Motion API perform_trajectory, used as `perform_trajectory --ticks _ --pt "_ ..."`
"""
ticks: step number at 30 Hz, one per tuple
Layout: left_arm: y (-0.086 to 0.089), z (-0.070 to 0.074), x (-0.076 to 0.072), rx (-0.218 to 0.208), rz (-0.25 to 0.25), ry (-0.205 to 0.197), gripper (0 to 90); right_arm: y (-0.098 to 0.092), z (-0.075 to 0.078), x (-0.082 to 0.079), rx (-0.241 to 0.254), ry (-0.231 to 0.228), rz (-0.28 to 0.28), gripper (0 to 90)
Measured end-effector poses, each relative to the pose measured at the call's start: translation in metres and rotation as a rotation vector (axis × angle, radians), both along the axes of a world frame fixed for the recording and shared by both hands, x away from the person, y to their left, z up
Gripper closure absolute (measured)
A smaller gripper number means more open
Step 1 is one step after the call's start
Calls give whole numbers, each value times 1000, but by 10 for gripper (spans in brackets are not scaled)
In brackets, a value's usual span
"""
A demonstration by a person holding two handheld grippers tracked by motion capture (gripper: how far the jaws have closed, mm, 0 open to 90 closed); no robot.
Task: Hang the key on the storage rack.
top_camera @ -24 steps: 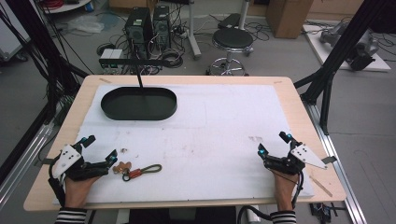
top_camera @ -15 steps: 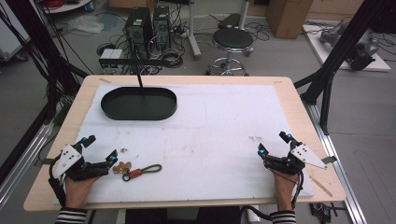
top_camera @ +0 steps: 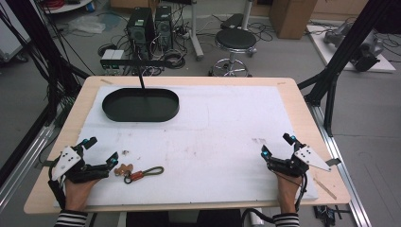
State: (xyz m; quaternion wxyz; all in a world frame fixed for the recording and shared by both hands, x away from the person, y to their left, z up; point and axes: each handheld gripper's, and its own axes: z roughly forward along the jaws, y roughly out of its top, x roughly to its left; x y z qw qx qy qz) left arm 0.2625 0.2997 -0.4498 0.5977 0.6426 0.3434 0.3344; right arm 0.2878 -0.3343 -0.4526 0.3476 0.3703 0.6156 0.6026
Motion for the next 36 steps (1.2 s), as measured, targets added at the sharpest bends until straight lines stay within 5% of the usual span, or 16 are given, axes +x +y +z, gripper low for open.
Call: perform_trajectory --ticks 6,14,17,18,22,24,27,31,36 --pt "-1 16 4 10 -71 37 17 0 0 1 -6 -6 -1 24" --pt "-6 48 10 127 -213 103 17 0 0 0 1 0 0 24" --pt "-13 61 13 192 -302 190 17 0 0 0 1 0 0 24" --pt "-13 61 13 192 -302 190 17 0 0 0 1 0 0 24" --pt "-26 73 14 308 -390 234 17 0 0 0 -2 -1 -1 24" --pt "-29 74 14 323 -408 241 17 0 0 0 -2 -1 -1 24" --pt "-39 80 15 435 -462 270 17 0 0 0 -2 -1 -1 23" --pt "-45 83 16 483 -497 300 17 0 0 0 -1 -1 0 24" --pt "-59 87 21 620 -544 341 18 0 0 0 1 1 0 24"
